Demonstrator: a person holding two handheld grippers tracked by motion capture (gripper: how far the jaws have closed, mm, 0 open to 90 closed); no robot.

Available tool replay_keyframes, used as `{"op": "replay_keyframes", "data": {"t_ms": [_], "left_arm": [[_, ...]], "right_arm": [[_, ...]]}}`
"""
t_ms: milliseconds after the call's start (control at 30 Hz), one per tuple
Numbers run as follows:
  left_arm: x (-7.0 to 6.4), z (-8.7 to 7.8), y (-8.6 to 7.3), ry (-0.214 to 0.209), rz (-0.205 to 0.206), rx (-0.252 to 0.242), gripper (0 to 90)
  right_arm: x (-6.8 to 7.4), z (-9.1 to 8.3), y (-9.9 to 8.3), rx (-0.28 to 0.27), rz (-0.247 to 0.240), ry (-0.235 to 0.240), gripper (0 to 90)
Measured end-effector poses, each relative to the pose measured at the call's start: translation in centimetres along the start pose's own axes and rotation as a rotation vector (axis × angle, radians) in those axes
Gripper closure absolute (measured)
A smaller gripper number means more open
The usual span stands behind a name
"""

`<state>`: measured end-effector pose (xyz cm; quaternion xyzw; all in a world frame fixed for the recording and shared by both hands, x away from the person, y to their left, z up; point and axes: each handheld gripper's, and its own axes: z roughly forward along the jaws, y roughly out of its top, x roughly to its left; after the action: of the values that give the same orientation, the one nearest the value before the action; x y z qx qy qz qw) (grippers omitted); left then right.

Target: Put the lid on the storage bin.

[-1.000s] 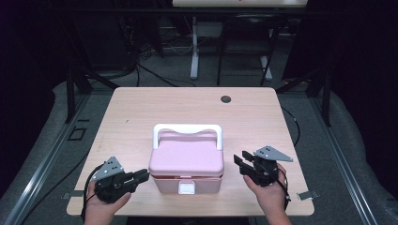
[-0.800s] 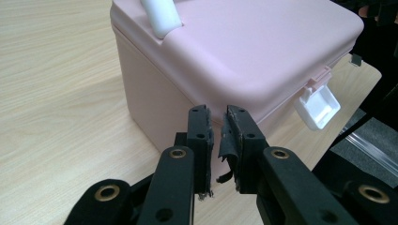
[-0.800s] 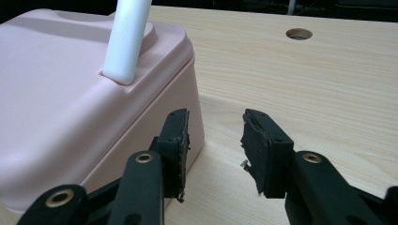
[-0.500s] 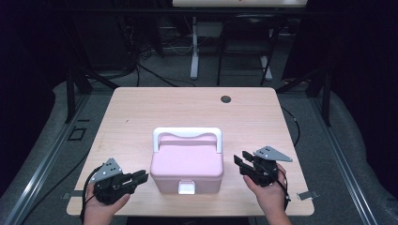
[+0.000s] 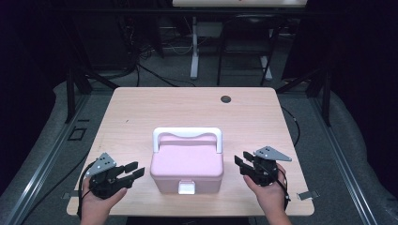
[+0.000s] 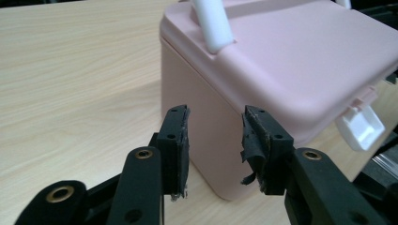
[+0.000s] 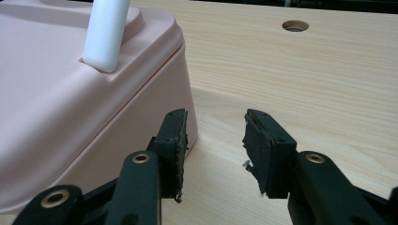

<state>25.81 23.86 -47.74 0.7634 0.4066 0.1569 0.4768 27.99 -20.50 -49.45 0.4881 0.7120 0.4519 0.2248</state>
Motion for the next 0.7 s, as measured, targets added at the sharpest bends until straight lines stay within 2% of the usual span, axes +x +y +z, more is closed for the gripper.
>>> {"op": "replay_keyframes", "data": {"t_ms": [300, 567, 700], "left_arm": [[1.6, 1.0, 0.9, 0.04, -0.043, -0.017, 54.4], [2.7, 2.5, 1.5, 0.051, -0.07, -0.013, 54.8], [3.3, 3.2, 1.8, 0.073, -0.08, -0.018, 54.0]], "right_arm": [[-0.3, -0.1, -0.2, -0.004, 0.005, -0.012, 57.9], [-0.3, 0.1, -0.4, 0.003, 0.001, -0.013, 57.6], [-0.4, 0.1, -0.4, 0.001, 0.003, -0.017, 57.3]]}}
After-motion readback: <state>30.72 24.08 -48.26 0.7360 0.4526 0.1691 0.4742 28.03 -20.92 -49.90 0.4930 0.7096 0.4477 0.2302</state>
